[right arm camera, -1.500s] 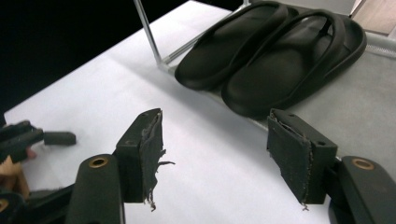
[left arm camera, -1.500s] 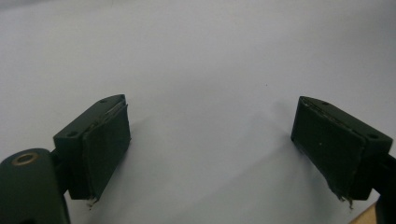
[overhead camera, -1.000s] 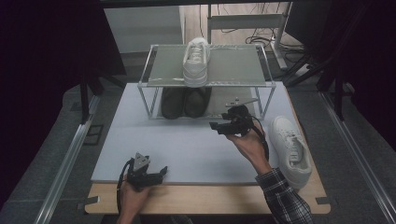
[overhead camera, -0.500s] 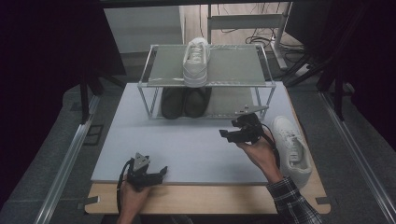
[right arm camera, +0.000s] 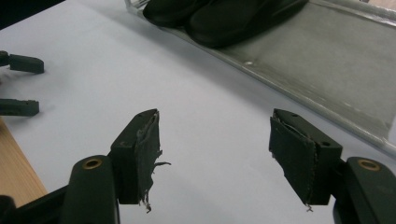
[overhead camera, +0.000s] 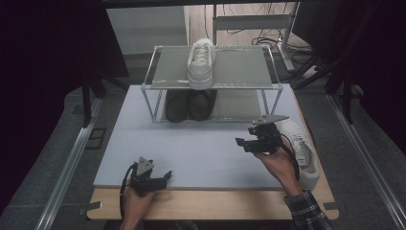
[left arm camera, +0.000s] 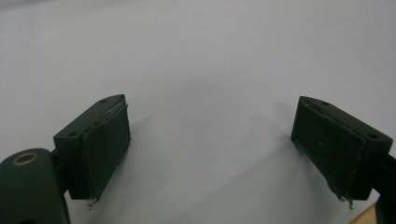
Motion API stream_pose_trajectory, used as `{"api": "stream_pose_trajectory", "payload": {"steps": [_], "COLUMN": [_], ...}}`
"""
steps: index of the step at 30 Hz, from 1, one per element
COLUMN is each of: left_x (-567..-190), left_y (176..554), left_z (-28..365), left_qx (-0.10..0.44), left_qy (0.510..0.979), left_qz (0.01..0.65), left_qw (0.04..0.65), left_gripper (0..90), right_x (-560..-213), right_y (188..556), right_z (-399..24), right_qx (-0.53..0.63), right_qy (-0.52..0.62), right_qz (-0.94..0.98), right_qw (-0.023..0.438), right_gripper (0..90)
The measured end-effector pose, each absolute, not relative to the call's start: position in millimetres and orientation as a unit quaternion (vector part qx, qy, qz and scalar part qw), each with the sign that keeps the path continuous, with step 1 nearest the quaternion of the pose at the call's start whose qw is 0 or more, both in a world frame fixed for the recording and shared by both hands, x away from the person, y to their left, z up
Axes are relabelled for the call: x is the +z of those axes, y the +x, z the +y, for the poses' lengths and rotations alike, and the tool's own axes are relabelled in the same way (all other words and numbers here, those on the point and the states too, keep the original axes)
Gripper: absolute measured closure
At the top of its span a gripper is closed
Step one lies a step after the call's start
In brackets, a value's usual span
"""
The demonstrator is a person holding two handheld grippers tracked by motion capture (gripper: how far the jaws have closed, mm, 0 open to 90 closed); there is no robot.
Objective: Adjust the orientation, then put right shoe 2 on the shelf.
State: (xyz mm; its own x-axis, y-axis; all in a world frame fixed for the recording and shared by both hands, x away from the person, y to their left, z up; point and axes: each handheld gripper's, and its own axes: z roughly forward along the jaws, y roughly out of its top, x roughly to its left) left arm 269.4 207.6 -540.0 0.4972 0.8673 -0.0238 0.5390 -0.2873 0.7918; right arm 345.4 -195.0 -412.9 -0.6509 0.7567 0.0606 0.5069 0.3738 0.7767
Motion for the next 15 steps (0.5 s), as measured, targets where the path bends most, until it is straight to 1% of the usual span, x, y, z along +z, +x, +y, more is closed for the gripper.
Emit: {"api": "stream_pose_trajectory", "payload": {"steps": [15], "left_x": [-540], "left_y": [269], "left_z": [207], "left_qx": [0.211], "left_qy": [0.773], "left_qz": [0.455], "left_qw": [0.387], "left_gripper": [11.6], "right_x": [-418], "right_y": [329], "right_z": [-224], "right_qx": [0.395], "right_qy": [0.406], "right_qz": [0.807], "right_qw": [0.166], "right_gripper": [35.2]}}
